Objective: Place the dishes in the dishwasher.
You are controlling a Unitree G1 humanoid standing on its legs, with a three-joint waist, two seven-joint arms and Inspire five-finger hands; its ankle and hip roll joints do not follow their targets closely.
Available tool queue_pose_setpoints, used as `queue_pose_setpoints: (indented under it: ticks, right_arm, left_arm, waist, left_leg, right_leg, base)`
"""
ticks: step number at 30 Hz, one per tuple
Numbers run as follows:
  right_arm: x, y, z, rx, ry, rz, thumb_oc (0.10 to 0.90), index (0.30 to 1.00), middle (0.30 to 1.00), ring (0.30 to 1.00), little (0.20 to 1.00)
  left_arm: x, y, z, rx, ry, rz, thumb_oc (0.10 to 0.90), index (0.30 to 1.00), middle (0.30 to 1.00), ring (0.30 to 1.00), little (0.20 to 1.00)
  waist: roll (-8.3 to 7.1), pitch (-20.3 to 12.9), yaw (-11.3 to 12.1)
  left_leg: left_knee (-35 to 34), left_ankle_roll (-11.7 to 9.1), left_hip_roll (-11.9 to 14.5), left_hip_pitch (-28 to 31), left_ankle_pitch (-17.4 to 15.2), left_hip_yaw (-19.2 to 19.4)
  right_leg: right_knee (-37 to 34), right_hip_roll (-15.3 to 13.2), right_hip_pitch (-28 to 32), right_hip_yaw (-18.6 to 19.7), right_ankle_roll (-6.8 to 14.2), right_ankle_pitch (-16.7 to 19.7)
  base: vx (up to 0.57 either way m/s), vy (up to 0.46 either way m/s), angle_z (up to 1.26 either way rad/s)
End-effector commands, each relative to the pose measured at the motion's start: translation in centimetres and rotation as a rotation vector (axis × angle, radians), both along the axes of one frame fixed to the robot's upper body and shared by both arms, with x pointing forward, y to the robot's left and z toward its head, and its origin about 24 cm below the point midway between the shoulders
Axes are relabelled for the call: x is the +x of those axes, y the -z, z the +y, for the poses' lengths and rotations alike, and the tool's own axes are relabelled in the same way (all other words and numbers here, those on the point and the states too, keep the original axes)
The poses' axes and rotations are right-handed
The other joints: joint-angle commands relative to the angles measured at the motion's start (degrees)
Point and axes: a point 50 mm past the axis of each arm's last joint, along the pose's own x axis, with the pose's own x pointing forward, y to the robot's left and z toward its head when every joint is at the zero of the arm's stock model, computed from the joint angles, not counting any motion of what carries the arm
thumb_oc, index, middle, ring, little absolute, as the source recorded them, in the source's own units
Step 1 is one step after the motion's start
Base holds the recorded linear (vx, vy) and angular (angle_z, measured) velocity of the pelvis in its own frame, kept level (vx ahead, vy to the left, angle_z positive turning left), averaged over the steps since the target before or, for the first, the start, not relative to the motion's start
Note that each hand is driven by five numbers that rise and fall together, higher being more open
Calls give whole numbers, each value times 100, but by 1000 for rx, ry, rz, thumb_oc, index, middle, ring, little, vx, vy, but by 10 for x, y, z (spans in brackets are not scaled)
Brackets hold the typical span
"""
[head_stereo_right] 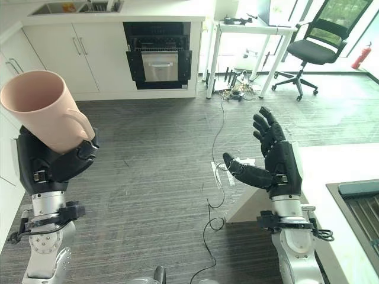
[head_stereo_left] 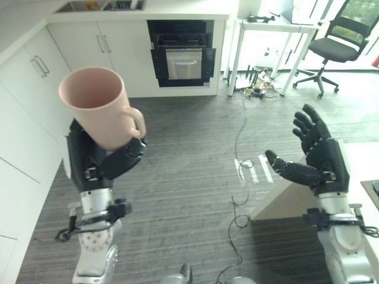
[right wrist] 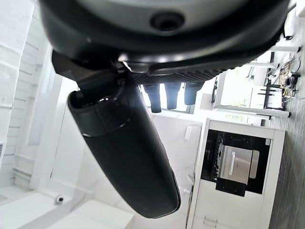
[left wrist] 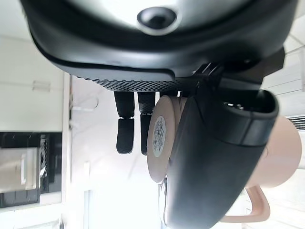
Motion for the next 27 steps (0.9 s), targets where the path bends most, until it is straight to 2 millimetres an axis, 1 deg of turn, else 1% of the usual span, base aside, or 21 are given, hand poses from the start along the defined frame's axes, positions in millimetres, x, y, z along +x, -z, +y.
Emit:
queue_pose_setpoints:
  ticks: [1, 3, 4, 5, 6, 7, 8, 11, 13, 14, 16, 17, 18, 19, 20, 21, 22, 23, 24, 25, 27]
  right_arm:
    - [2, -47, 3, -16, -42, -262, 800, 900, 900, 900, 900]
    - [7, -45, 9, -12, -47, -249, 800, 900, 900, 900, 900]
    - [8, -44, 11, -12, -55, -242, 800, 900, 900, 900, 900]
    - [8, -43, 11, -16, -67, -238, 800, 900, 900, 900, 900]
    - [7, -41, 10, -20, -76, -234, 800, 900, 900, 900, 900]
    - [4, -40, 7, -21, -77, -231, 800, 900, 900, 900, 900]
    - [-1, -40, 3, -26, -74, -231, 800, 900, 900, 900, 900]
    - [-5, -40, -3, -20, -73, -234, 800, 900, 900, 900, 900]
    - [-7, -39, -6, -6, -67, -233, 800, 900, 900, 900, 900]
    - [-8, -38, -6, 11, -62, -229, 800, 900, 900, 900, 900]
    - [-8, -37, -3, 18, -52, -228, 800, 900, 900, 900, 900]
    - [-7, -36, -1, 16, -41, -229, 800, 900, 900, 900, 900]
    - [-6, -36, 3, 17, -29, -232, 800, 900, 900, 900, 900]
    - [-5, -36, 4, 18, -24, -234, 800, 900, 900, 900, 900]
    - [-4, -36, 5, 26, -13, -237, 800, 900, 900, 900, 900]
    - [-1, -35, 9, 45, -6, -236, 800, 900, 900, 900, 900]
    - [-1, -35, 10, 47, -6, -235, 800, 900, 900, 900, 900]
    - [1, -32, 16, 39, -12, -222, 800, 900, 900, 900, 900]
    - [3, -30, 20, 14, -17, -212, 800, 900, 900, 900, 900]
    - [2, -27, 20, -13, -25, -196, 800, 900, 900, 900, 900]
    - [-4, -23, 7, 15, -34, -171, 800, 900, 900, 900, 900]
  left_arm:
    - [-3, -38, -9, 0, 66, -228, 400, 300, 300, 300, 300]
    - [0, -34, -10, -9, 76, -207, 400, 300, 300, 300, 300]
    - [0, -33, -10, -10, 74, -200, 400, 300, 300, 300, 300]
    - [-1, -31, -8, -11, 63, -197, 400, 300, 300, 300, 300]
    - [-2, -30, -6, -12, 53, -195, 400, 300, 300, 300, 300]
    - [-4, -28, -4, -14, 51, -196, 400, 300, 300, 300, 300]
    - [-6, -27, -2, -13, 53, -200, 400, 300, 300, 300, 300]
    - [-5, -27, -3, 9, 47, -207, 400, 300, 300, 300, 300]
    - [-3, -31, -3, 17, 42, -214, 400, 300, 300, 300, 300]
    - [-2, -33, -3, 25, 45, -216, 400, 300, 300, 300, 300]
    - [0, -35, -4, 36, 56, -216, 400, 300, 300, 300, 300]
    - [1, -37, -4, 42, 70, -214, 400, 300, 300, 300, 300]
    - [3, -38, -6, 48, 85, -210, 400, 300, 300, 300, 300]
    - [3, -39, -6, 52, 92, -208, 400, 300, 300, 300, 300]
    - [5, -39, -7, 63, 104, -203, 400, 300, 300, 300, 300]
    - [7, -40, -10, 83, 117, -196, 400, 300, 300, 300, 300]
    - [7, -40, -10, 85, 118, -195, 400, 300, 300, 300, 300]
    - [9, -40, -10, 95, 113, -179, 400, 300, 300, 300, 300]
    - [11, -40, -10, 90, 107, -172, 400, 300, 300, 300, 300]
    - [12, -40, -5, 79, 98, -162, 400, 300, 300, 300, 300]
    - [11, -39, -3, 111, 97, -148, 400, 300, 300, 300, 300]
  waist:
    - [3, -88, 7]
    - [90, -84, 60]
    - [175, -70, 97]
    - [335, -55, 106]
    - [445, -61, 130]
    - [485, -85, 151]
    - [513, -136, 162]
    - [529, -230, 102]
    - [527, -303, 94]
    - [480, -364, 120]
    - [427, -426, 142]
    - [386, -448, 146]
    - [399, -489, 160]
    - [411, -494, 167]
    - [432, -498, 199]
    - [500, -488, 265]
    - [517, -489, 277]
    - [604, -455, 259]
    - [638, -417, 213]
    - [617, -389, 150]
    - [529, -226, 5]
  left_leg:
    - [1875, -22, 707, -251, 87, 351]
    - [722, 34, 830, -171, 46, 510]
    - [366, 56, 917, -208, -65, 563]
    - [366, 13, 1118, -482, -249, 493]
    - [366, -60, 1274, -811, -305, 361]
    - [366, -104, 1330, -1075, -288, 232]
    - [366, -122, 1346, -1267, -215, 181]
    - [366, -58, 1343, -1195, -329, 366]
    - [366, 76, 1235, -1098, -417, 482]
    - [366, 194, 1089, -1005, -522, 514]
    - [366, 314, 935, -915, -614, 511]
    - [366, 403, 794, -833, -675, 454]
    - [366, 464, 707, -754, -725, 363]
    - [366, 492, 677, -722, -746, 330]
    - [366, 547, 611, -663, -798, 271]
    - [366, 625, 500, -531, -902, 140]
    - [366, 640, 492, -517, -919, 132]
    - [366, 686, 489, -365, -1011, 137]
    - [366, 705, 482, -257, -1060, 195]
    - [366, 675, 436, -129, -1094, 260]
    - [366, 565, 521, 222, -1317, 271]
  right_leg:
    - [-298, 81, -40, -256, 124, 438]
    - [-298, 160, 43, -236, 255, 339]
    - [-298, 228, 117, -217, 321, 253]
    - [-298, 377, 219, -190, 364, 154]
    - [-298, 479, 330, -148, 390, 70]
    - [-298, 536, 442, -99, 406, -12]
    - [-298, 595, 597, -64, 410, -152]
    - [-298, 550, 679, -80, 453, -227]
    - [-298, 452, 827, -118, 553, -200]
    - [-298, 350, 913, -183, 672, 13]
    - [-298, 260, 992, -279, 830, 403]
    - [-298, 220, 1058, -353, 965, 753]
    - [-277, 263, 1040, -434, 1098, 1237]
    - [-97, 279, 999, -480, 1145, 1369]
    - [403, 286, 879, -574, 1212, 1565]
    - [1482, 174, 491, -688, 1244, 1879]
    - [1686, 150, 428, -701, 1241, 1894]
    - [2305, 78, -11, -759, 1189, 1941]
    - [2447, 3, -421, -820, 1121, 1837]
    - [1978, -185, -730, -1031, 1084, 1725]
    - [711, -669, -806, -1506, 1083, 2094]
  base:
    - [172, -11, 34]
    - [265, 102, 23]
    - [329, 230, 20]
    - [354, 265, 7]
    - [359, 264, -19]
    - [432, 280, -25]
    - [405, 276, -28]
    - [267, 200, -32]
    - [338, 265, -51]
    - [304, 226, -27]
    - [259, 193, -31]
    - [294, 214, -23]
    - [252, 187, 14]
    - [228, 195, 72]
    - [239, 246, 78]
    - [217, 231, 60]
    - [253, 278, 37]
    - [183, 207, 45]
    - [314, 209, 25]
    - [344, 36, 4]
    - [519, -226, 10]
